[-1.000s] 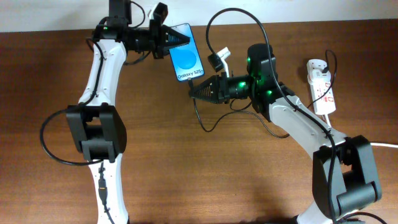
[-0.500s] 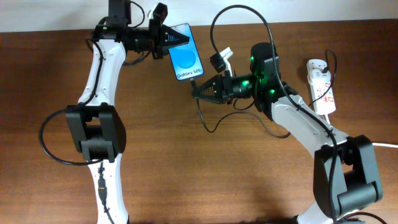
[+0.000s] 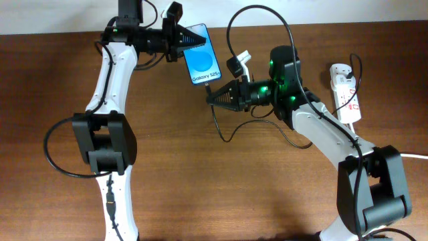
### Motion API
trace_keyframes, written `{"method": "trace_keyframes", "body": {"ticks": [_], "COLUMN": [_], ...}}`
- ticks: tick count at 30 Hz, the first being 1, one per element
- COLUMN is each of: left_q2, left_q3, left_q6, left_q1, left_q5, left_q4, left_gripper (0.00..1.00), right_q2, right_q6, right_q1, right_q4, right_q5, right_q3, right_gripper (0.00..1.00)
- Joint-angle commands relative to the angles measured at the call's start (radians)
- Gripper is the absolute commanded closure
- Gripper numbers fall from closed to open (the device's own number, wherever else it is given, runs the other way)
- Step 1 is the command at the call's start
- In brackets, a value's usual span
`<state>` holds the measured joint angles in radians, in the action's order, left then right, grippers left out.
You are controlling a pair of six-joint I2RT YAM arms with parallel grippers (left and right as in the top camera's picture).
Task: Plug charger to phone and switch on socket
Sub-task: 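Insert the cable plug upward into the phone's bottom port with the right gripper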
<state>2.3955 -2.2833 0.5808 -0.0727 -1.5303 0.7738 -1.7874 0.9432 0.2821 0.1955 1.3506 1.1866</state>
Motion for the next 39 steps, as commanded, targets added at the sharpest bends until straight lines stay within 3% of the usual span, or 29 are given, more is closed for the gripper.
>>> {"method": "trace_keyframes", "body": {"ticks": [1, 39], "left_q2": [-0.015, -0.015], "left_q3": [-0.010, -0.010], "left_q6": [0.009, 0.014], "left_q1": [0.001, -0.009], "left_q5": [-0.044, -0.018], "left_q4": [-0.003, -0.003], "left_gripper": [1.00, 1.00], "right_q2": [-0.003, -0.003], "right_q6": [0.001, 0.001], "right_q1": [-0.009, 0.013], "right_q4": [0.016, 0.018], "right_q5": [-0.016, -0.045], "right_q3": [0.008, 0.008], "right_gripper": [0.96, 0.96]}}
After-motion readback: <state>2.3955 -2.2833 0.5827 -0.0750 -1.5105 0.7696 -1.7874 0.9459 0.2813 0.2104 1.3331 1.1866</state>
